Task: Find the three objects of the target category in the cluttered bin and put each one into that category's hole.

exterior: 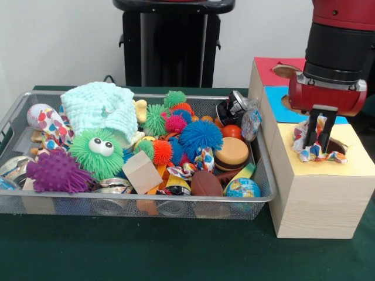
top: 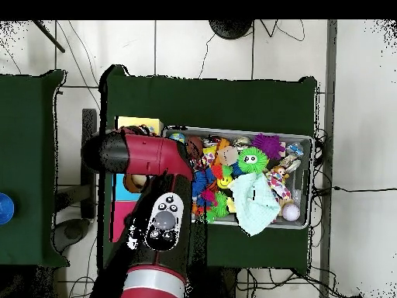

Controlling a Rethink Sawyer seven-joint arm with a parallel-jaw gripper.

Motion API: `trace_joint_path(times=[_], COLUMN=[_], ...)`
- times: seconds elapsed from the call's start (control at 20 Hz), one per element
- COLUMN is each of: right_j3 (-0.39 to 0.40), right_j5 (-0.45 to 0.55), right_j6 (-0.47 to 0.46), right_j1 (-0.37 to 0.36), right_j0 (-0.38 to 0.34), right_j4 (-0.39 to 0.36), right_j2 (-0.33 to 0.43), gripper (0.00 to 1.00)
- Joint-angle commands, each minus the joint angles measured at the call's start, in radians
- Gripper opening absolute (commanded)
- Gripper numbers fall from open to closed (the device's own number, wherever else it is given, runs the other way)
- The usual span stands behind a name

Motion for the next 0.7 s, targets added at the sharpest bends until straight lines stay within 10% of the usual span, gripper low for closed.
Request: trace_joint_path(times=[0.05, 0.7], right_j3=[0.153, 0.203], right_j5=[-0.046, -0.033], right_j6=[0.175, 0.193], right_j1=[0.086, 0.083], right_j0=[-0.059, -0.073], right_j4=[0.020, 0.081], right_j2=[0.128, 0.188], gripper=[0.00, 0.00])
